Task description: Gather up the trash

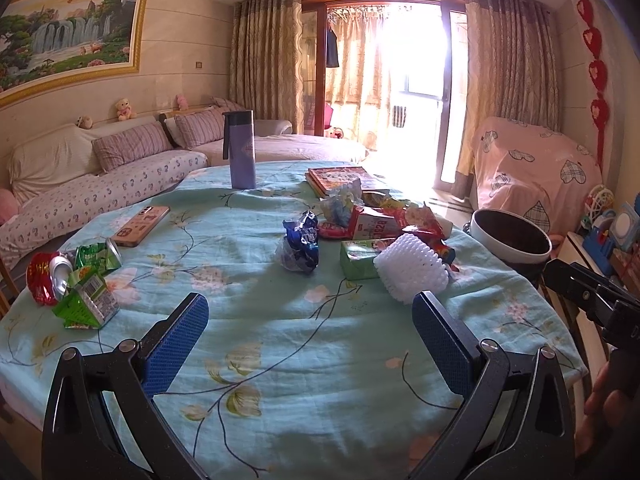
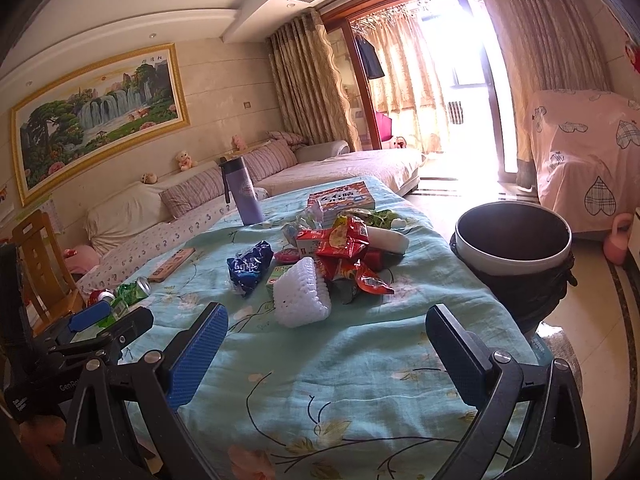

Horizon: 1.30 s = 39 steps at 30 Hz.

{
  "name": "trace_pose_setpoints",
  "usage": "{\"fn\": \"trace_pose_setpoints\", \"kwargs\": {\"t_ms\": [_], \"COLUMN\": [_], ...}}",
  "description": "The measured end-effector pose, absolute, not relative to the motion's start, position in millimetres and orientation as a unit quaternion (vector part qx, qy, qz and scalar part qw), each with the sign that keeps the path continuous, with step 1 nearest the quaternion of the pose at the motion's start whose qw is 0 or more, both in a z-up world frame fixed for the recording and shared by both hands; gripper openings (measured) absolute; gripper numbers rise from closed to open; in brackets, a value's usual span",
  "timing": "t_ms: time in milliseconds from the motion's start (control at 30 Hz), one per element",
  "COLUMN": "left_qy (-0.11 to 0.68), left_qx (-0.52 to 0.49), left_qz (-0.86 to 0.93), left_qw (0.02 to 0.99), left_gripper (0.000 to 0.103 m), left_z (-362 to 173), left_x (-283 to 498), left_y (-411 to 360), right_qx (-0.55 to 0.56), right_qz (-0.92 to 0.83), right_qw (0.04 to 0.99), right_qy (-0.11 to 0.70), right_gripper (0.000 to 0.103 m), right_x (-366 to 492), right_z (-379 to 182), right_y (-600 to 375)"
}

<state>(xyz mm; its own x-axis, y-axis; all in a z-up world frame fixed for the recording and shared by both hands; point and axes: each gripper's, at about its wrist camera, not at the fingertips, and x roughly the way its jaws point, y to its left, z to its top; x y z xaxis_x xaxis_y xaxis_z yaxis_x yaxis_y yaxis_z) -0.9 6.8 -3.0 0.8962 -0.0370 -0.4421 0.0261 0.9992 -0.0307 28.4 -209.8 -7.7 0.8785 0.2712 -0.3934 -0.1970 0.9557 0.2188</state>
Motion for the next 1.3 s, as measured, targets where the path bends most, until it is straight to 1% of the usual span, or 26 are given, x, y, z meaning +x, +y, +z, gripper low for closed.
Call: {"fn": "trace_pose_setpoints", "kwargs": {"t_ms": [900, 1133, 1267, 1300], "left_qy": [0.227, 0.243, 0.264, 0.269], "left_qx": [-0.013, -0.017, -0.024, -0.024], "left_qz": [-0.020, -0.035, -0.057, -0.063], "left_qw": [0.974, 0.969, 0.962, 0.961], "left_gripper": [0.103, 0.103, 0.103, 0.103], "left_z": [-8, -12, -16, -17], "left_x": [1, 11, 27, 32], "left_y": [3, -3, -11, -14], "right_qx": [0.092, 0.082, 0.068, 0.067], "right_qz": [0.123, 0.122, 0.121, 0.123], "right_qw": [0.966, 0.967, 0.967, 0.965], "right_qy": [0.208, 0.208, 0.216, 0.220], "right_gripper": [0.100, 0.100, 0.099, 0.095], "right_x": [28, 33, 46, 51], "right_z": [-10, -9, -12, -13], "right_y": [-217, -221, -226, -229]}}
